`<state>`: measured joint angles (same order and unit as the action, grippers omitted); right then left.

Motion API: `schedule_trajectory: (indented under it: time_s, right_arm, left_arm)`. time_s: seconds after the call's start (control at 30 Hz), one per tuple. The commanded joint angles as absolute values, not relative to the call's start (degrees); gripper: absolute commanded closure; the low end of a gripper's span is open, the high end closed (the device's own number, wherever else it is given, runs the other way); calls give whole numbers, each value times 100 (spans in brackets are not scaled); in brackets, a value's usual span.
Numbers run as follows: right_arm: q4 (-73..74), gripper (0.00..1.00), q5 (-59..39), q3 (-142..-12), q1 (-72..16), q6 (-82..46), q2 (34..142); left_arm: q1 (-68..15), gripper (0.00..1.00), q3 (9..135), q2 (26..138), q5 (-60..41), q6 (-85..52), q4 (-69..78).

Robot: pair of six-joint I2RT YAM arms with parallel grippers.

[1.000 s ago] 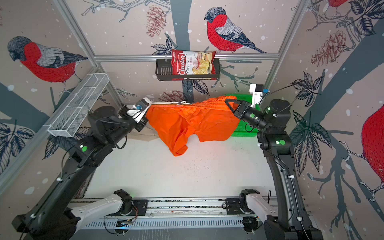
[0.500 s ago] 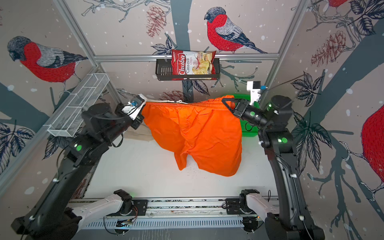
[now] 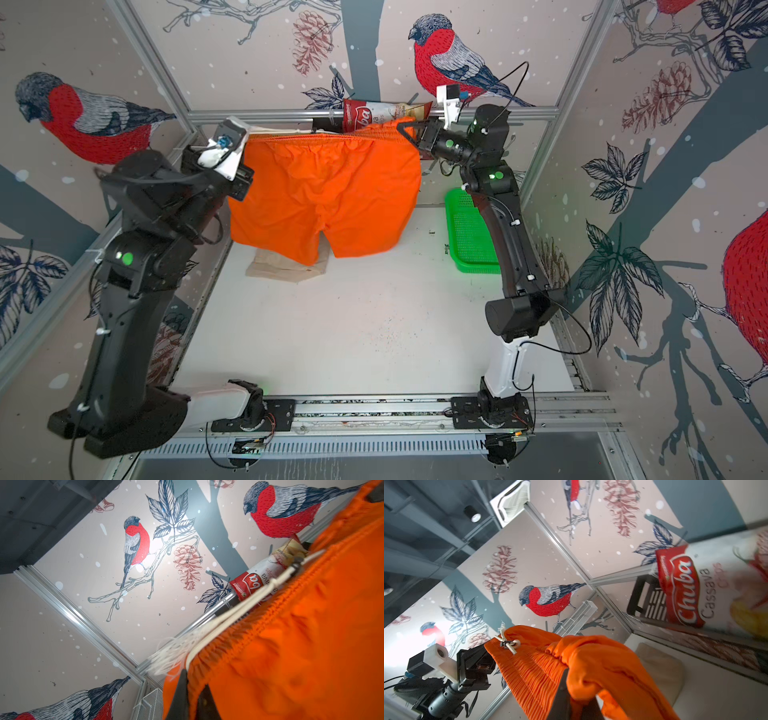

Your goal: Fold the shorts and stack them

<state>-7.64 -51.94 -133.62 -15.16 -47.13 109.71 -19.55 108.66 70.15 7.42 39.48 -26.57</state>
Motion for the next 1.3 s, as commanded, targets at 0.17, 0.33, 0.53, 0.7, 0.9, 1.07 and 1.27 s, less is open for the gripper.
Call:
schedule_trajectory:
  time_s: [0.17, 0.33, 0.53, 0.7, 0.9, 1.07, 1.27]
  right_arm:
    - [51, 99, -5431, -9884, -1195, -4374, 10415]
    - [-1241, 100, -5410, -8510, -839, -3116, 10631]
    - [-1989, 99, -5070, -7903, -587, -2335, 10917]
    - [-2534, 99, -4487, -8038, -530, -2028, 11069]
    - [-3046, 99, -3698, -8328, -584, -1785, 11170]
    - [-3219, 97, -3185, -8579, -641, -1756, 11181]
    - [-3270, 89, -3030, -8848, -758, -1790, 11058]
  left_arm:
    - [-1964, 100, 7642, 4897, -879, 3998, -2771]
    - [-2768, 100, 5795, 4580, -1388, 3067, -2842]
    - [-4394, 100, 4564, 4996, -1037, 2344, -2406]
    - [-4921, 100, 4325, 5803, -1858, 1933, -1846]
    - [-5617, 100, 4276, 6940, -2312, 1497, -827]
    - [-6040, 100, 4649, 8043, -2534, 1295, -407]
    - [-6227, 100, 4927, 8877, -2518, 640, 665]
